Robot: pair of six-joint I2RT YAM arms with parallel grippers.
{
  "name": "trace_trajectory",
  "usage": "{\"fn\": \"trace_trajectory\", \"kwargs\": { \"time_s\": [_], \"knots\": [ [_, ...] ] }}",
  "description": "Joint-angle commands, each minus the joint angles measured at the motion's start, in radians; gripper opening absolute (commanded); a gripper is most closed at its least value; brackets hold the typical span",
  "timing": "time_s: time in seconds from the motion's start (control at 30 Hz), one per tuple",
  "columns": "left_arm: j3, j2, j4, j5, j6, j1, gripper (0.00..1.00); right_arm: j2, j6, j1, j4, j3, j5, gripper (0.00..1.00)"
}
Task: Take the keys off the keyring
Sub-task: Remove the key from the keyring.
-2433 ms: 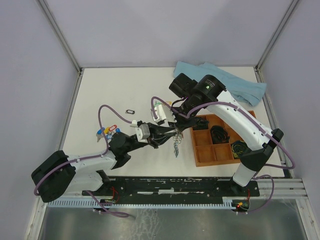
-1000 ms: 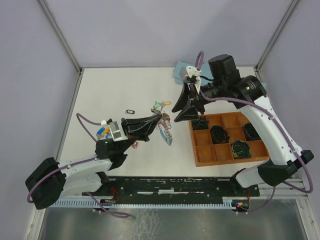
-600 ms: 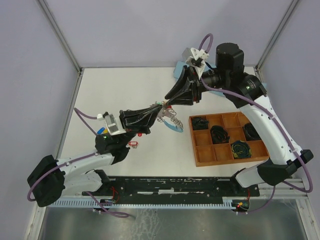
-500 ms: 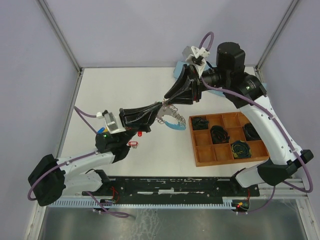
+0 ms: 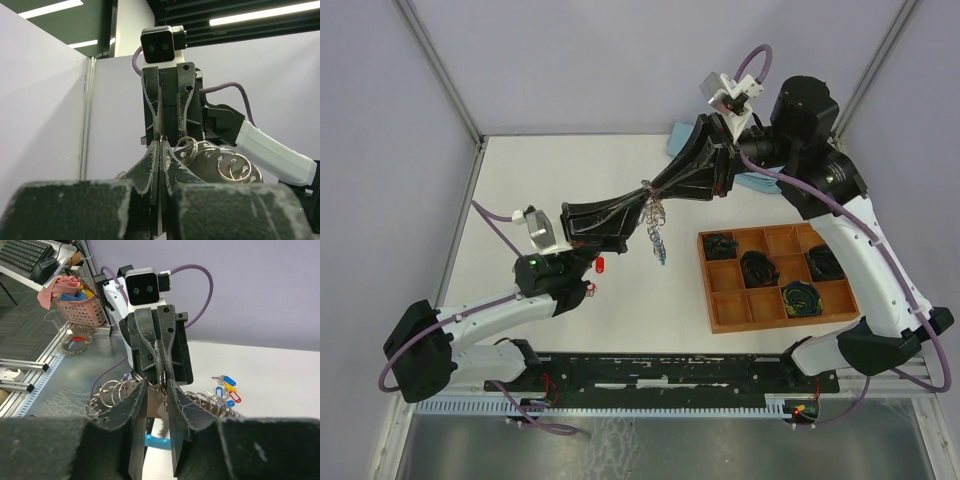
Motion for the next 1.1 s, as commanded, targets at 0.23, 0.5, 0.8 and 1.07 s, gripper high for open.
{"fn": "trace_trajectory", "kwargs": {
  "time_s": [0.23, 0.5, 0.8, 1.07],
  "knots": [
    [0.073, 0.017, 0.195, -0.044, -0.025, -0.022, 0.03, -0.046, 0.070, 0.000, 0.095, -0.012, 0.000, 0.21],
    [0.072, 0.008, 0.194, -0.045, -0.025, -0.025, 0.03, -0.053, 0.029, 0.000, 0.055, -0.030, 0.024, 0.25],
    [0.055, -0.008, 0.194, -0.048, -0.025, -0.025, 0.03, -0.069, 0.223, -0.010, 0.234, -0.063, -0.042, 0.39],
    [0.043, -0.018, 0.195, -0.048, -0.034, -0.023, 0.03, -0.065, 0.269, -0.030, 0.253, -0.034, -0.029, 0.35]
  ]
}}
